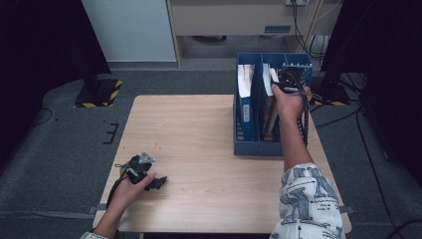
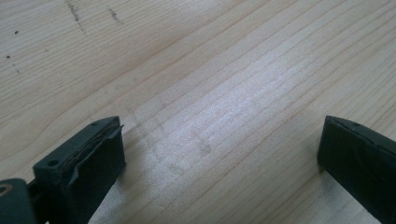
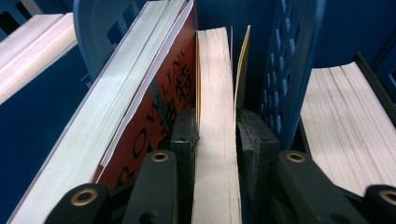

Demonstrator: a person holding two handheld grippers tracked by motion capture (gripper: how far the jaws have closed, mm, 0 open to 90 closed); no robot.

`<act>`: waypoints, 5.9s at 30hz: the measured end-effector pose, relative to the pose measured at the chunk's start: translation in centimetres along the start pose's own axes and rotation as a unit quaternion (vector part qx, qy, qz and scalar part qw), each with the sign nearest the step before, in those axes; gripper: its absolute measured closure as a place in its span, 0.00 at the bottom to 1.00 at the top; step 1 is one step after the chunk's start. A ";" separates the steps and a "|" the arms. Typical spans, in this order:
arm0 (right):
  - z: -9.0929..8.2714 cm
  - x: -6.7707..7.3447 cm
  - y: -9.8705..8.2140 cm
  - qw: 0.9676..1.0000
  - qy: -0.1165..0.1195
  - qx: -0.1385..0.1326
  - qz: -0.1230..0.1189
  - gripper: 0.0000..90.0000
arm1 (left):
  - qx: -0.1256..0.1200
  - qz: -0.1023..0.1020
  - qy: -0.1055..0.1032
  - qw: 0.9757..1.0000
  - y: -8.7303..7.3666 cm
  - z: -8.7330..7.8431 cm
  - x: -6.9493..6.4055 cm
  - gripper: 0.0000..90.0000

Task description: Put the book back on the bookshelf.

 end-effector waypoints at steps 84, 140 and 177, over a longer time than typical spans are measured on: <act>-6.4 0.0 0.5 0.998 0.046 -0.050 0.011 0.32 | -0.005 -0.001 0.001 1.000 0.0 0.0 0.0 0.00; -11.5 -0.5 -5.9 0.994 0.076 -0.068 -0.035 0.08 | -0.004 0.000 -0.001 1.000 0.0 0.1 -0.1 0.00; -11.8 4.1 -13.0 0.989 0.128 -0.021 -0.067 0.08 | -0.005 0.002 -0.002 1.000 0.0 0.0 -0.2 0.00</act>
Point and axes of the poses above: each handheld gripper's, and its own axes: z roughly forward along the jaws, y roughly out of its top, x roughly to its left, the point moved 8 cm from there along z, roughly forward along the jaws, and after that the axes turned 7 degrees about -z, right-handed, at the moved point
